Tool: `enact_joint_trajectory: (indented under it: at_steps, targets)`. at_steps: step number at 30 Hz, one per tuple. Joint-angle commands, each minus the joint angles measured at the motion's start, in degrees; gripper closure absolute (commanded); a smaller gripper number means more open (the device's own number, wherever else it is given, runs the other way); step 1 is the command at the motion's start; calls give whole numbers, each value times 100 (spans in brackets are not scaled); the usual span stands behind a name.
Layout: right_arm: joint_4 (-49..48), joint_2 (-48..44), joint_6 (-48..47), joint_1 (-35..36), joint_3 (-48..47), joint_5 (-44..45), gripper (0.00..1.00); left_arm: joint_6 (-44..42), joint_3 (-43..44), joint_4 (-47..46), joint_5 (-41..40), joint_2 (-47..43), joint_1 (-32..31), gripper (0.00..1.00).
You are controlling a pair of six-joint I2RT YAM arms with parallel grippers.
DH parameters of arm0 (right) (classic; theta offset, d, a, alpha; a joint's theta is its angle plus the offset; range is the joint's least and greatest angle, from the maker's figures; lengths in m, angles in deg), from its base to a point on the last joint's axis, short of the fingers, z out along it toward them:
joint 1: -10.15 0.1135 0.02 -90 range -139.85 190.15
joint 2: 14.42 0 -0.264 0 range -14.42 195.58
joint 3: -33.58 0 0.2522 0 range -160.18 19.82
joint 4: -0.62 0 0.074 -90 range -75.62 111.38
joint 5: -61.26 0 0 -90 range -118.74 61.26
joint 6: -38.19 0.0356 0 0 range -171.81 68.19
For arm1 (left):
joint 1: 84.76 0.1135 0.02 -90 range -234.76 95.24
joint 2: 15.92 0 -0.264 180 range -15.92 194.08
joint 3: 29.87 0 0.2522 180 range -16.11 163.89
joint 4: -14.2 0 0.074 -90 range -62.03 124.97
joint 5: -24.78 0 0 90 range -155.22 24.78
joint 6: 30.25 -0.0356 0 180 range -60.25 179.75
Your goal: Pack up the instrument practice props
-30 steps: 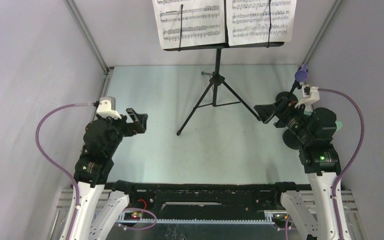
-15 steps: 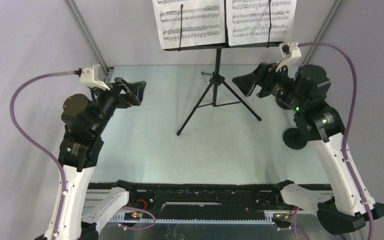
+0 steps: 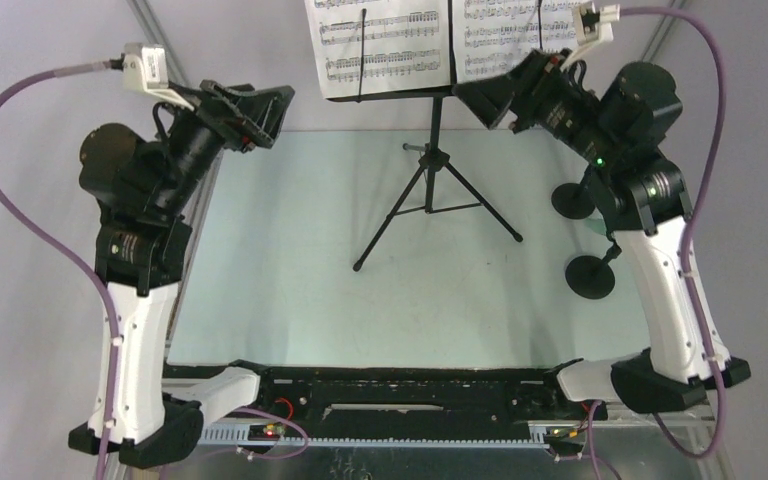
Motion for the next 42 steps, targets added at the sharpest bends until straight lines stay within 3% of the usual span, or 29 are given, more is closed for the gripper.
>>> enact_joint_trajectory:
  at_steps: [1,9,24,31,42]
  targets:
    - [-359,640,265,-81,-767,172,17,333,483,-314,559,383,-25,10]
    - [-1384,1129,296,-128,-933,381,18,350,1085,-396,561,916,-416,13]
    - [-2032,1617,369,-266,-938,351,24,918,1947,-417,-61,2121,-1119,27]
    - [-2181,1815,493,-285,-990,349,26,910,2022,-313,-343,2359,-1194,28]
    - [-2206,2422,751,-294,-1552,33,29,816,2059,-374,-26,2483,-1206,28]
